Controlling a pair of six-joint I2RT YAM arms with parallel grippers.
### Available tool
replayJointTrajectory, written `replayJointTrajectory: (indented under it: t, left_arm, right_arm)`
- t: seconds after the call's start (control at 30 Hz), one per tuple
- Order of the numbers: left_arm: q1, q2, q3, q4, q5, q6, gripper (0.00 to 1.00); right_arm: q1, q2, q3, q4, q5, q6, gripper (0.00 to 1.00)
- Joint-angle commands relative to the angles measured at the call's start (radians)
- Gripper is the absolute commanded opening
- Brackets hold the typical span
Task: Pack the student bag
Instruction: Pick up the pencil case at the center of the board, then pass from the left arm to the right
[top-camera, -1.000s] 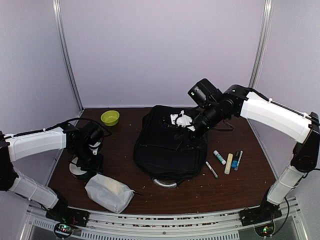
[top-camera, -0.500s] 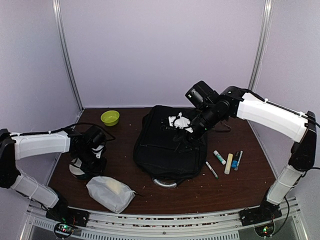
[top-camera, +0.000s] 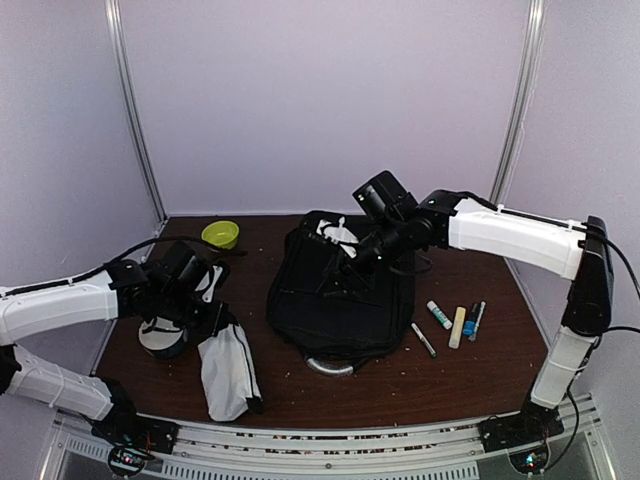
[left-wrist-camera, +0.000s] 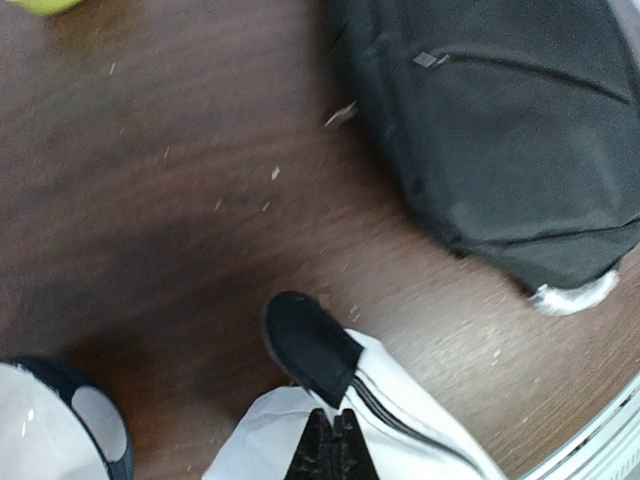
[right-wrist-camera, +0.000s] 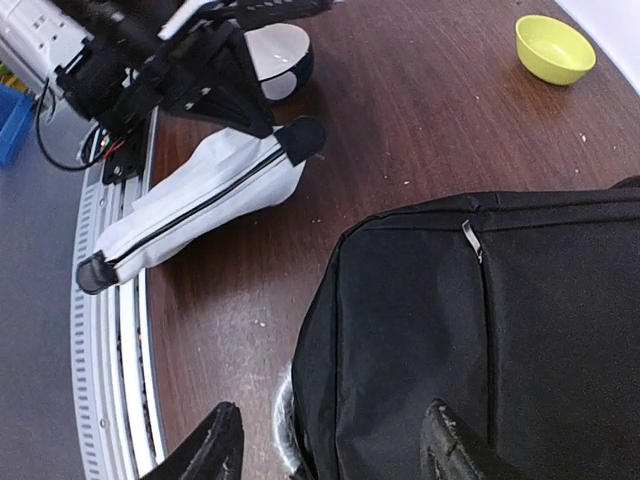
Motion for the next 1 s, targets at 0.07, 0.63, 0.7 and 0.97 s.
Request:
replayJointTrajectory:
  t: [0.07,0.63,0.7,0.97]
  left_arm:
    - [-0.043,-0.034,-0.029,0.218,-0.099,-0.028,0.0]
    - [-0.086,-0.069,-0.053,0.31,-0.13,-0.201,0.0]
    - [-0.085,-0.073,-0.038,0.294,-0.134,-0.203,0.0]
    - [-0.087,-0.113,-0.044,0.293,-0.155,-0.284,0.0]
  right_arm:
    - [0.015,0.159,0.02,0.171,-0.071,0.337,0.66]
    - [0.11,0.365,0.228,0.146,-0.179,0.609,0.77]
    - [0.113,0.381,0.252,0.146,-0.185,0.629,0.76]
    - [0.128,0.441,0.357,0.104,-0.192,0.664,0.71]
